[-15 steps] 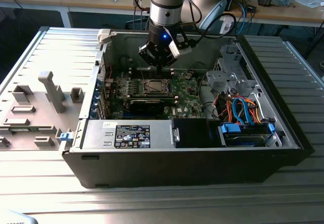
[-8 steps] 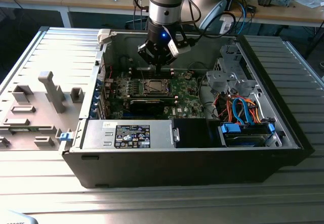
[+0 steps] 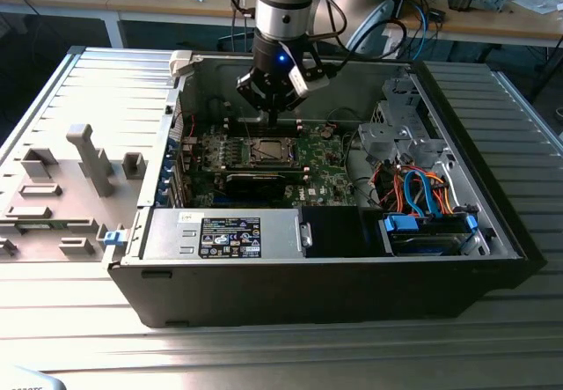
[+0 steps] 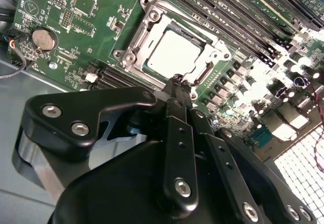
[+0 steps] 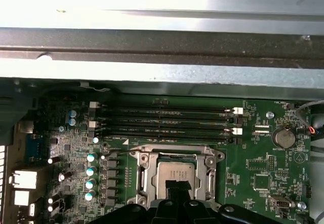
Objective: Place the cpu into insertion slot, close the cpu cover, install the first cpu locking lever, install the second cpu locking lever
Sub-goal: 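Install the first cpu locking lever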
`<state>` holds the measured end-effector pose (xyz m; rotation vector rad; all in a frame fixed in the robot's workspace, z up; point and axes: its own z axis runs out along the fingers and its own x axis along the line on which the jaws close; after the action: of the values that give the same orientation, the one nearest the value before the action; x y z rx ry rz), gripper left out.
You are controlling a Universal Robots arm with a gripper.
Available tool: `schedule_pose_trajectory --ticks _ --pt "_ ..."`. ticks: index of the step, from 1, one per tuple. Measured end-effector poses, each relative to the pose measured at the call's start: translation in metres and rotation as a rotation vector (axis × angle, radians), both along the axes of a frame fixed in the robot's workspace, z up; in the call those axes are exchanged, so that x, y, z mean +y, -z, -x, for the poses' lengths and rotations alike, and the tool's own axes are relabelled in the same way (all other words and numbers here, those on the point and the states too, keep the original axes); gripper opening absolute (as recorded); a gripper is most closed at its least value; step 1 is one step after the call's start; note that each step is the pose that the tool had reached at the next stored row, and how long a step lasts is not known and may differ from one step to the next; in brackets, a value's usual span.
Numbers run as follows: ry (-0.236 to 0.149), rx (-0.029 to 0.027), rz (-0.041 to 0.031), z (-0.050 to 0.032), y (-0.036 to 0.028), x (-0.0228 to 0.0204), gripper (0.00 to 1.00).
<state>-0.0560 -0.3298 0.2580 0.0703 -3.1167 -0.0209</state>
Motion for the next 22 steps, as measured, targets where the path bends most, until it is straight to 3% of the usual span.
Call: schedule_pose_trajectory --ticks 5,9,19,22 --pt "0.0 -0.0013 0.0 0.0033 -0.0015 0.0 0.11" --pt "0.0 -0.0042 -0.0001 0.0112 -0.0019 0.0 0.11" --pt "0.0 -0.0184 -0.0004 0.0428 -0.0054 0.0 0.11" --pt "0.0 -0.0256 -0.0015 0.0602 -0.0065 0.0 0.11"
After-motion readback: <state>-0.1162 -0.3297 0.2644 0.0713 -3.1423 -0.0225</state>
